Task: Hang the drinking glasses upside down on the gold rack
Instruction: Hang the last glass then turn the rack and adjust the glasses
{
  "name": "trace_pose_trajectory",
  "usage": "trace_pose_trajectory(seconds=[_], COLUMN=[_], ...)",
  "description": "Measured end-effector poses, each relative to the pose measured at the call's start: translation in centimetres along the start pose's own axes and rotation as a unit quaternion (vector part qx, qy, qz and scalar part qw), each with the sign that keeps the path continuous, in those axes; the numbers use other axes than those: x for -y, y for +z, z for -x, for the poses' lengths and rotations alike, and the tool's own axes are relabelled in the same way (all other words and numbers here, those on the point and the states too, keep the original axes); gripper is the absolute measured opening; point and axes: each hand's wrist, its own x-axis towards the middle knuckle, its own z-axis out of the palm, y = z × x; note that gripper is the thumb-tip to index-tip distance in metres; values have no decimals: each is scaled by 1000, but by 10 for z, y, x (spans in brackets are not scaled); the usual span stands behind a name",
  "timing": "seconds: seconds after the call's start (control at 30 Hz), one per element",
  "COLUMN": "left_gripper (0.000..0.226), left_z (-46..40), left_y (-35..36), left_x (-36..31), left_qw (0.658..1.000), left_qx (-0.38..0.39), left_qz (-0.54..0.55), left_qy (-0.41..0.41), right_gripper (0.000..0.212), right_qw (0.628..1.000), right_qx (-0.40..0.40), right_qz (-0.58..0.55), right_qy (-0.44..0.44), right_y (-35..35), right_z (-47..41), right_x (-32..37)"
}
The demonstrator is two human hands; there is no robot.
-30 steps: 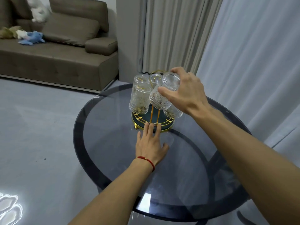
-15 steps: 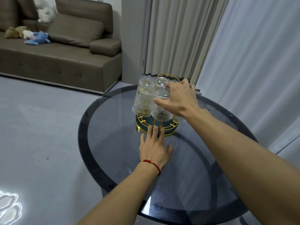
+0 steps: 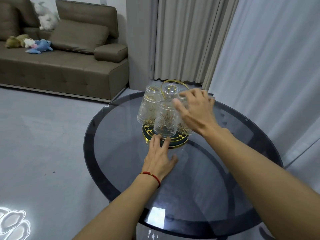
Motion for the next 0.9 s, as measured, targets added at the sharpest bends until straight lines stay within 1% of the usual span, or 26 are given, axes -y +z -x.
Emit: trace_pose_trajectory(seconds=[0.03,0.1,0.13,0.2,0.33,0.4,0.47,0.53,0.6,0.77,0.9], left_gripper=[56,53,53,54,57,57,52,44,38,32,32], left_z=[-1,-2,-2,-3,-2,-1,-2,-1,0,3,4], left_y=[-1,-1,-1,0,2,2,1,0,0,0,-2], left_x=[1,5,6,8,10,10,10,10,9,5,3], left_qw=[1000,1000,1000,1000,1000,1000,1000,999,998,996,995], left_qx=[-7,-15,-16,-14,-2,8,-2,-26,-37,-33,-31], left_qz=[-2,-2,0,2,0,-6,-5,-6,-22,-75,-91], left_qy=[4,9,11,19,23,18,21,32,35,24,19], right_gripper=[53,40,37,41,56,64,68,67,66,64,60], right_qw=[998,987,981,974,981,986,990,991,989,987,991], right_qx=[-35,-86,-95,-83,-14,12,25,23,17,18,32], right_qz=[-44,-113,-140,-171,-172,-152,-128,-124,-142,-154,-127], right_qy=[23,73,97,122,83,61,47,41,42,32,7], right_y=[-3,-9,-11,-14,-8,-2,5,9,8,-5,-7], right_z=[4,14,19,29,37,34,30,26,24,28,28], right_x=[-8,-24,-31,-40,-38,-34,-29,-28,-30,-42,-44])
